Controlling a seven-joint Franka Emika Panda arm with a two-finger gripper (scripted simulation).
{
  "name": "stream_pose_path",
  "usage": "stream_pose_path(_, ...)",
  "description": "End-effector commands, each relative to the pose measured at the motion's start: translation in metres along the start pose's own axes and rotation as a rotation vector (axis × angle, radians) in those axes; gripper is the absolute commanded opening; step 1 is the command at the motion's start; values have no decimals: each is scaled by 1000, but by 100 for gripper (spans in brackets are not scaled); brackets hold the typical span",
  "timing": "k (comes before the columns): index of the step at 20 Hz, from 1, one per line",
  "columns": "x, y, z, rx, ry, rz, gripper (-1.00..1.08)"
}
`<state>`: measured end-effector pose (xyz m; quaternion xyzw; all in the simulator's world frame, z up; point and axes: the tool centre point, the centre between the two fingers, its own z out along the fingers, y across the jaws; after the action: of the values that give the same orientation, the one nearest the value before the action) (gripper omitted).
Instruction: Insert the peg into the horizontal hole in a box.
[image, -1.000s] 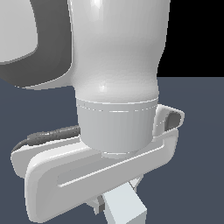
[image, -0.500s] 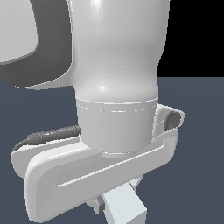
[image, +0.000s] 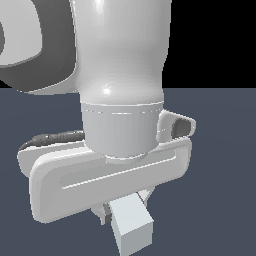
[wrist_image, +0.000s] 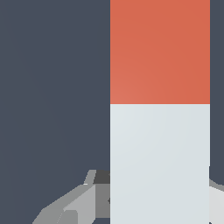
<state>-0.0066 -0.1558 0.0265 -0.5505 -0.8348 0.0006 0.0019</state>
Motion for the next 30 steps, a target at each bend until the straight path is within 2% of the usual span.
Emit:
stream_pose_path(1, 10, 0, -5, -3, -2, 26, -100)
stream_pose_path(15, 98, 6, -37, -4, -1, 250, -100)
stream_pose_path(30, 185, 36, -70, -4, -1, 478, -100)
